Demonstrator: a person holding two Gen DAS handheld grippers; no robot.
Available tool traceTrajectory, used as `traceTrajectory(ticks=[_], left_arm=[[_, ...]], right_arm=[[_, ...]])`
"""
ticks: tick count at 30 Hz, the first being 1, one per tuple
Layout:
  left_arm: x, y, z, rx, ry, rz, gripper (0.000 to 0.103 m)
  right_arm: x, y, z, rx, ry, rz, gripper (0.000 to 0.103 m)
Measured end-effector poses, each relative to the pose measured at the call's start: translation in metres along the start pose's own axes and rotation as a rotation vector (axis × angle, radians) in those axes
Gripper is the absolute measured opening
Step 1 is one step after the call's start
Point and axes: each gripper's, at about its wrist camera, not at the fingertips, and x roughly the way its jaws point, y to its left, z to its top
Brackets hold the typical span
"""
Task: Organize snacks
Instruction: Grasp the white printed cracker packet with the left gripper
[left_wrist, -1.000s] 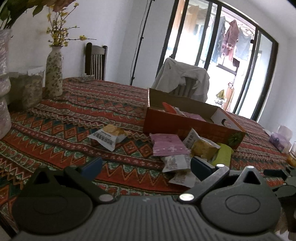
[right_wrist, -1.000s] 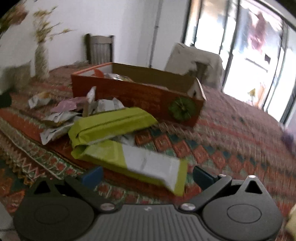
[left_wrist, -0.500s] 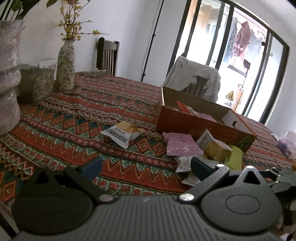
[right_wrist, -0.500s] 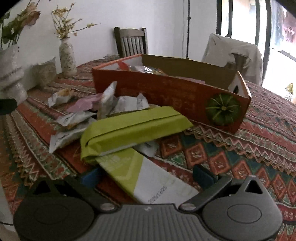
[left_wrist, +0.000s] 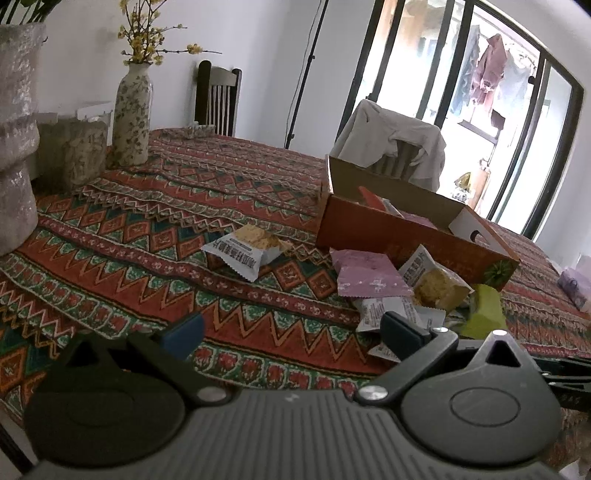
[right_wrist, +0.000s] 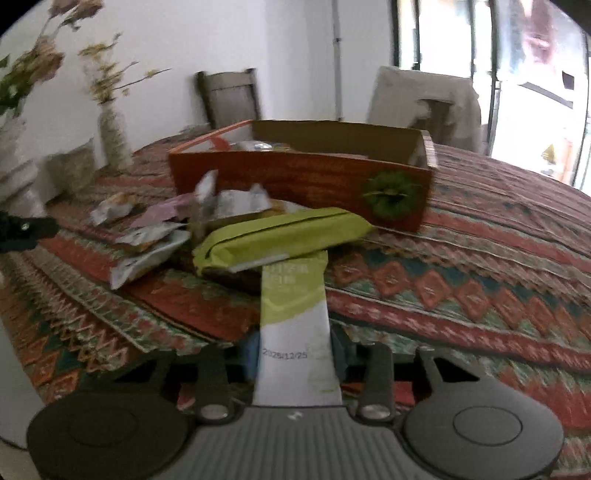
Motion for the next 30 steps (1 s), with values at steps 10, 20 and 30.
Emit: traceTrajectory(ticks=[10,20,30], left_arm=[[0.001,0.0,-0.001,-0.006,0.006,0.002,0.103],[0.013,0.011,0.007,-0.018,0.026,0.037,0.103],[0.056,0.025,0.032,0.03,0.055,0.115,0.103]], right_arm=[[0.0,-0.01,-0.001,0.118,-0.048,-0.094,0.036],[0.012,0.004,0.0,0.03,-0.031,-0.12,0.04],[-0.009,-0.011,0.002,0.115,-0.142,-0.17,0.034]])
